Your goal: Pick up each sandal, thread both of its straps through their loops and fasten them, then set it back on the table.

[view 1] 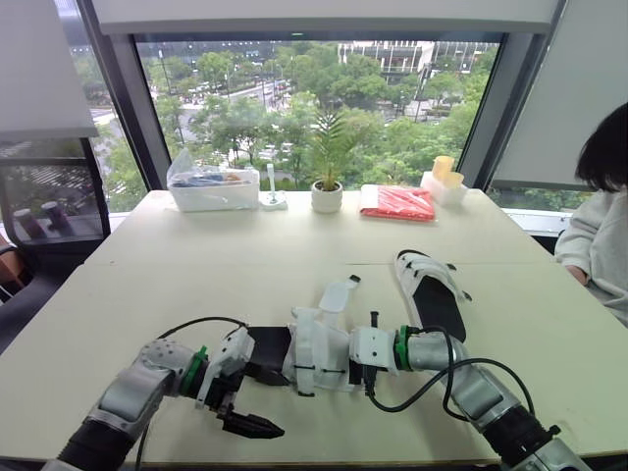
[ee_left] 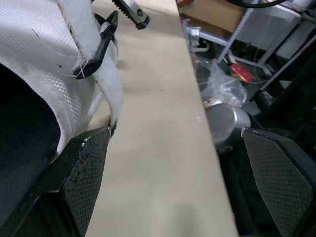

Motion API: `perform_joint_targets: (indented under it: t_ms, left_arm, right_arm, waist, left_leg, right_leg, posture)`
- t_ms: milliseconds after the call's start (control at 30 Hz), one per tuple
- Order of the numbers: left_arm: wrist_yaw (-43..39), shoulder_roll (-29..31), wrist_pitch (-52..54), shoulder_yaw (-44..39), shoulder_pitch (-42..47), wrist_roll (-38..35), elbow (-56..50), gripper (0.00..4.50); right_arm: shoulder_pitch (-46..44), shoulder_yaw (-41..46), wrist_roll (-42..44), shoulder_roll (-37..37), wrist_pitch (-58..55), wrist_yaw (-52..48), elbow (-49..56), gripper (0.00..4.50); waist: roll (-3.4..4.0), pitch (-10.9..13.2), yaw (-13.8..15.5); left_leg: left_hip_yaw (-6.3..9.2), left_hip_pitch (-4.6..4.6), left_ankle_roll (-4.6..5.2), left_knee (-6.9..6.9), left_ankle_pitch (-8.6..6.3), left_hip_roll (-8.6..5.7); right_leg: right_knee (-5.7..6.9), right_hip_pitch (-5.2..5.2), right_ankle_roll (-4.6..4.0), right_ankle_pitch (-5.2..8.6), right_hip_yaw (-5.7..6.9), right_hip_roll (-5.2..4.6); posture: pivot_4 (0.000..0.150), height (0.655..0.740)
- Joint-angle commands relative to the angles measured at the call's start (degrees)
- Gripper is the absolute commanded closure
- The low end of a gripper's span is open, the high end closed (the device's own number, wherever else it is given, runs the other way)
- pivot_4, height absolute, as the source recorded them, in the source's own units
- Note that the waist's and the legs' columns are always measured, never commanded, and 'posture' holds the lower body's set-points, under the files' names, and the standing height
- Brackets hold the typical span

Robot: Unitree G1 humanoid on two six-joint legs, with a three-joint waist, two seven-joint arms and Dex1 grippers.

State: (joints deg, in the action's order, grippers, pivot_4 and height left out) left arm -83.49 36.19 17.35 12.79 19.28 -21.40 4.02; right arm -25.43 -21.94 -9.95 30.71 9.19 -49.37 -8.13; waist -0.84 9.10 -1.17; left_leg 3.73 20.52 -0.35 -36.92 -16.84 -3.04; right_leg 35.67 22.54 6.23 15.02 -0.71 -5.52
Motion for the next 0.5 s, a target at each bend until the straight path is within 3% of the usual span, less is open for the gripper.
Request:
perform_joint_targets:
  t_ms: [33,300,400,500]
  left_arm:
    - [1.9,-1.6,-2.45,0.28,0.87,1.42,0.49,0.1]
    - [3.47,-4.89,-2.37,1.39,0.41,2.39,1.0,0.1]
    - [4.23,-6.42,-2.44,1.86,0.71,2.59,1.68,0.98]
    - [4.79,-7.48,-2.52,2.09,1.16,2.74,2.52,2.5]
  right_arm:
    - [2.75,-2.93,-3.82,0.44,-3.09,-0.59,-3.66,4.5]
    - [3.43,-2.76,-3.96,0.79,-3.34,-0.72,-2.95,4.5]
    - [3.67,-2.8,-3.92,0.81,-3.52,-0.8,-2.61,4.5]
    - [3.8,-2.9,-3.94,0.69,-3.69,-0.8,-2.38,4.5]
  waist:
    - [0.0,0.0,0.04]
    - [0.02,-0.01,0.39]
    - [0.03,-0.02,0.36]
    - [0.02,-0.01,0.22]
  left_leg:
    - [0.0,0.01,0.0,0.0,0.0,0.0]
    - [0.0,0.0,0.0,0.0,0.0,0.0]
    - [0.0,0.02,0.0,0.0,0.0,0.01]
    - [0.0,0.09,0.01,0.02,0.0,0.01]
  right_leg:
    - [-0.01,0.0,0.0,0.0,0.0,0.0]
    - [-0.24,-0.13,-0.07,-0.04,0.02,0.0]
    - [-0.27,-0.13,-0.07,-0.04,0.02,0.0]
    - [-0.29,-0.06,-0.06,-0.05,0.02,0.01]
  posture:
    - [0.15,0.7374]
    - [0.15,0.7374]
    - [0.15,0.7374]
    - [0.15,0.7374]
